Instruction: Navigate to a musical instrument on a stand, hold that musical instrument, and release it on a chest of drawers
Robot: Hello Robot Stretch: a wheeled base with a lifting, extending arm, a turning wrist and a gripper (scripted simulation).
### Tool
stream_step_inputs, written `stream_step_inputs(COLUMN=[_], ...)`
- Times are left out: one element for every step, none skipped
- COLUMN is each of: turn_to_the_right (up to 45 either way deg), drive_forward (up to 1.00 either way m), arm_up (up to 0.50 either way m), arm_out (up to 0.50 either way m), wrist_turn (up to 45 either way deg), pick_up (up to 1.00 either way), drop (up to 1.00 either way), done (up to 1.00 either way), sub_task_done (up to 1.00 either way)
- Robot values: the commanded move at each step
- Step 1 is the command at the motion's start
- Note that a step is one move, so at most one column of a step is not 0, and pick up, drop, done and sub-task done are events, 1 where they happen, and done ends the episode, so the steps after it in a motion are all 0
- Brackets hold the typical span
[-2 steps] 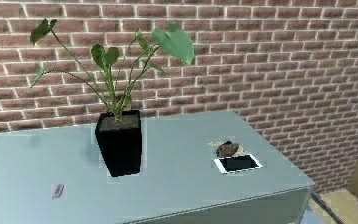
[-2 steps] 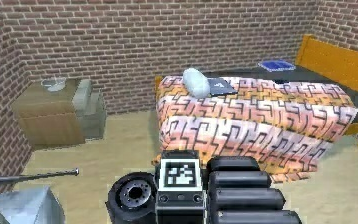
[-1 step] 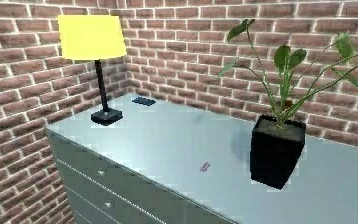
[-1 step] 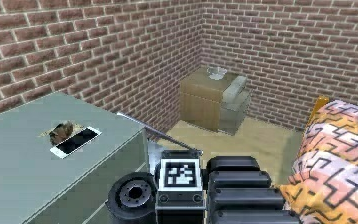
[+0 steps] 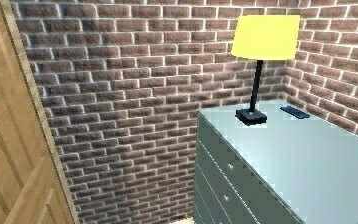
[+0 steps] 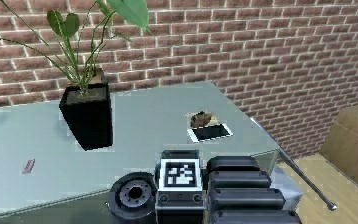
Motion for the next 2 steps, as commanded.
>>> stream_step_inputs(turn_to_the_right=[0.0,0.0], drive_forward=[0.0,0.0], arm_up=[0.0,0.0], arm_out=[0.38,0.0], wrist_turn=[0.0,39.0], pick_up=[0.0,0.0], drop=[0.0,0.0], done=[0.0,0.0], sub_task_done=[0.0,0.0])
